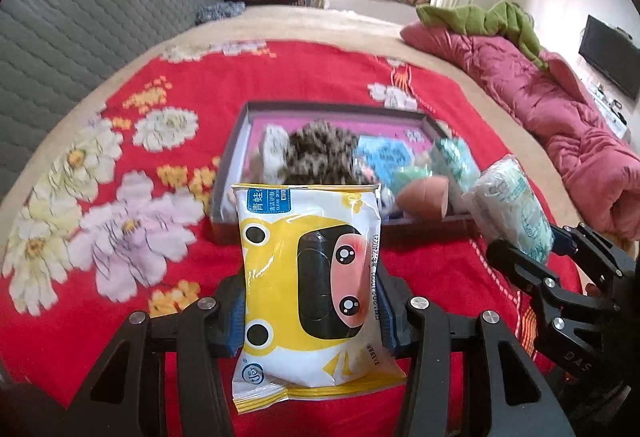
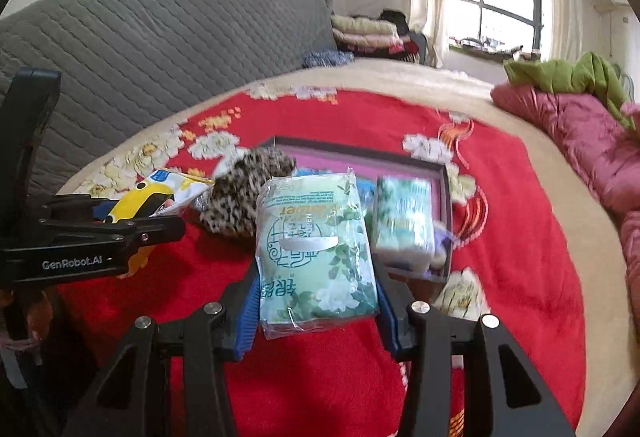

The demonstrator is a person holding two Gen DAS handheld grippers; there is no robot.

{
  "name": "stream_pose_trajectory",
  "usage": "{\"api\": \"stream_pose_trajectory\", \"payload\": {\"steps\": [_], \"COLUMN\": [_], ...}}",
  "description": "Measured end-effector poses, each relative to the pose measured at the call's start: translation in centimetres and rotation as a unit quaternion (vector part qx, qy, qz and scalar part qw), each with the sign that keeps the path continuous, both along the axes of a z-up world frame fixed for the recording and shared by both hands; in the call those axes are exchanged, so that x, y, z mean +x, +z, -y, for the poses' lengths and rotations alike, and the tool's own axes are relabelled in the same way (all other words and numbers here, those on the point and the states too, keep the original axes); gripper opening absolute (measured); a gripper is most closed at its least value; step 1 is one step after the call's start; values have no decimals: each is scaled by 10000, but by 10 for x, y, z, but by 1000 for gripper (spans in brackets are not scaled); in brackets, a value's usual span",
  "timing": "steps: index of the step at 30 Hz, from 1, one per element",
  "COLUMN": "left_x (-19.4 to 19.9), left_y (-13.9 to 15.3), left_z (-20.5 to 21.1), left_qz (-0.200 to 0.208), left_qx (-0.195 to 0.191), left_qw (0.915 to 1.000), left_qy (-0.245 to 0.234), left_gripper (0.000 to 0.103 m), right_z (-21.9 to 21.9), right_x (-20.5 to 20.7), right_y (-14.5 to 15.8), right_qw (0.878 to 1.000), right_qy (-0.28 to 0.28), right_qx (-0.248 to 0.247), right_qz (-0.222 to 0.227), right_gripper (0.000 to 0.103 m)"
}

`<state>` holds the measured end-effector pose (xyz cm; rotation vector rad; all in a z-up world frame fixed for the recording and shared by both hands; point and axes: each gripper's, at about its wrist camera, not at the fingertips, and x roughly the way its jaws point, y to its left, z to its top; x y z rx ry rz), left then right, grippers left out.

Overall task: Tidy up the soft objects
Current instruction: 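Lift and carry the wipe pack with the left tool while the right carries the tissue pack to the box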

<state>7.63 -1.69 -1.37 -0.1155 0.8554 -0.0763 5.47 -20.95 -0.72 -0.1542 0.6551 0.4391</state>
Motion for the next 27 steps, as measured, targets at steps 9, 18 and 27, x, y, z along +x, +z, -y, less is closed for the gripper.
{"api": "stream_pose_trajectory", "payload": {"steps": [9,18,27], "left_x": [18,54,86], "left_y": [21,14,-3], "left_z": [-10,-46,-56], "left_qz": [275,226,355], "left_qx": [-126,-60,341], "left_qw": [9994,9984,9974], "left_qy": [155,523,534], "left_gripper": [52,52,52], "right_z": [-6,-25,-36], "right_x": [17,40,64], "right_y": [6,7,11], "right_qw": [9989,9982,9977], "right_qy": [146,197,87], "right_qx": [445,528,521], "right_qz": [92,193,427], "right_gripper": [49,49,49]}}
